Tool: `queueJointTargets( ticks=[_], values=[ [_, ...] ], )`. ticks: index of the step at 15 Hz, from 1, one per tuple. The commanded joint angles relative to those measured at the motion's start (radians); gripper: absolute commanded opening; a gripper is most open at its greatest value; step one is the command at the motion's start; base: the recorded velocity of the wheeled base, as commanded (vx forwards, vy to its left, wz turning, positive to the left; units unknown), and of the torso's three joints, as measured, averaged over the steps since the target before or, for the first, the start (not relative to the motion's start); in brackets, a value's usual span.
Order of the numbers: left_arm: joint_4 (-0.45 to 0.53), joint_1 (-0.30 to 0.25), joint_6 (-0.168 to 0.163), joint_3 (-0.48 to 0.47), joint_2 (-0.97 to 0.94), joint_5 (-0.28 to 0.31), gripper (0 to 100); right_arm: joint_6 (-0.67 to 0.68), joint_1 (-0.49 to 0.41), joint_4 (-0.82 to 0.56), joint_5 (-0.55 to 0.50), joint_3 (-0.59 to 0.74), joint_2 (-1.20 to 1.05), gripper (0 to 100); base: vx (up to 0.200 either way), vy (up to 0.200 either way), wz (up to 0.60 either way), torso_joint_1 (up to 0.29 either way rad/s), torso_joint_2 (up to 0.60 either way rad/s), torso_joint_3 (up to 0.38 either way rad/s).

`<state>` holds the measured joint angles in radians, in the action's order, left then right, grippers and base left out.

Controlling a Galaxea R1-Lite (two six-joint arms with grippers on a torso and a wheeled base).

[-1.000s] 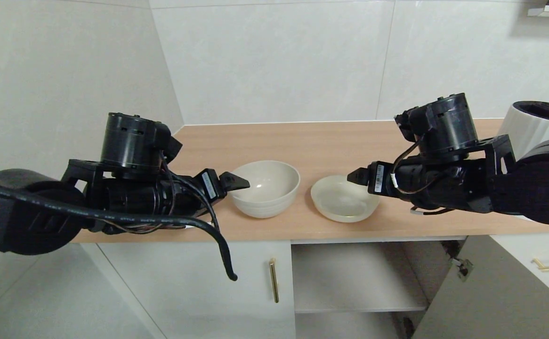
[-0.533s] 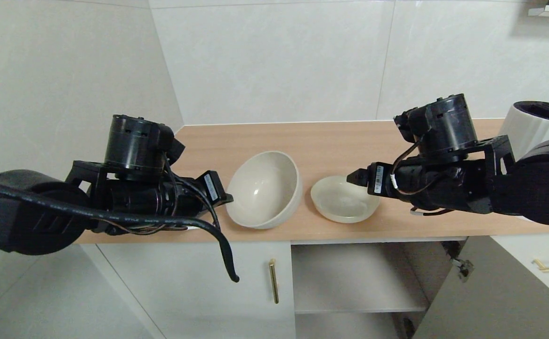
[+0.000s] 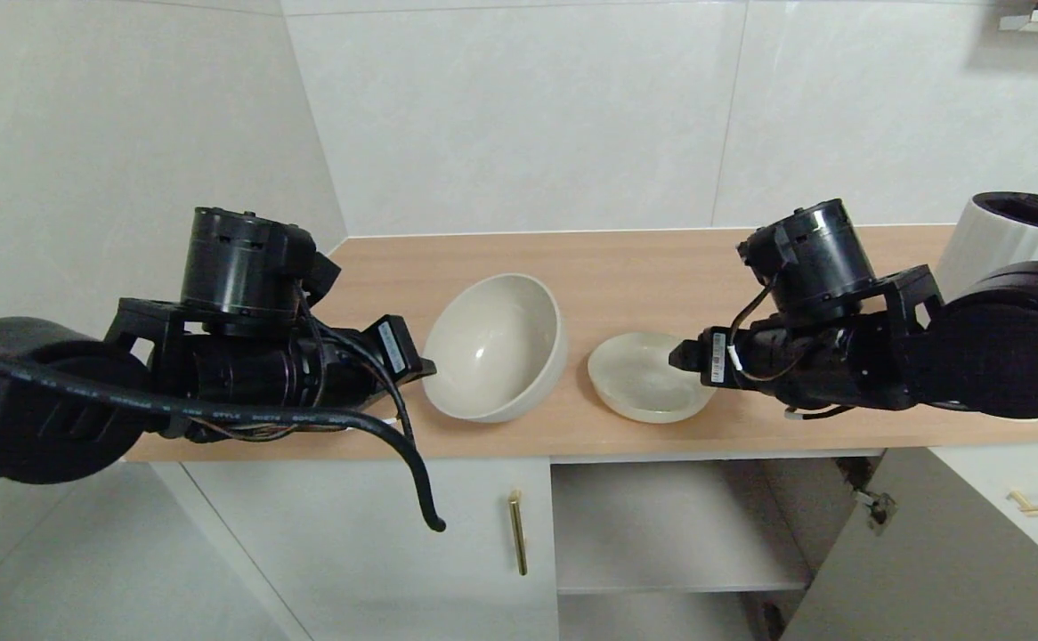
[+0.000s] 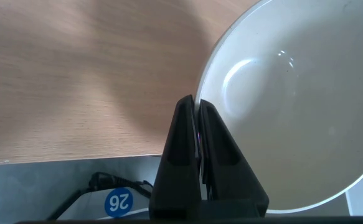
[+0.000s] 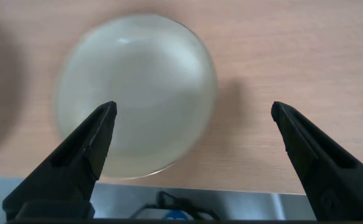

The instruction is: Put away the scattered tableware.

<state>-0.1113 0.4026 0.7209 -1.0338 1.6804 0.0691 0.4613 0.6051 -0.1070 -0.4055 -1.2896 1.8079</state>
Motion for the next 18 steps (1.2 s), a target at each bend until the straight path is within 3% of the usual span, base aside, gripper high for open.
queueJointTargets(
  ticks=[1,13,14,18],
  values=[
    [-0.001,-0.001,0.000,0.000,-0.005,0.000,0,0.000,-0.004,-0.016,-0.003,-0.017,0.025,100,0.000,0.000,0.00,0.000,0.00,0.000],
    [-0.001,-0.001,0.000,0.000,-0.005,-0.002,0,0.000,-0.024,-0.023,-0.003,-0.036,0.093,100,0.000,0.000,0.00,0.000,0.00,0.000],
    [-0.001,-0.001,0.002,0.000,-0.005,-0.002,0,0.000,-0.024,-0.023,-0.004,-0.036,0.096,0,0.000,0.000,0.00,0.000,0.00,0.000],
    [-0.001,-0.001,0.002,0.000,-0.007,-0.002,0,0.002,-0.024,-0.022,-0.003,-0.036,0.093,0,0.000,0.000,0.00,0.000,0.00,0.000]
  ],
)
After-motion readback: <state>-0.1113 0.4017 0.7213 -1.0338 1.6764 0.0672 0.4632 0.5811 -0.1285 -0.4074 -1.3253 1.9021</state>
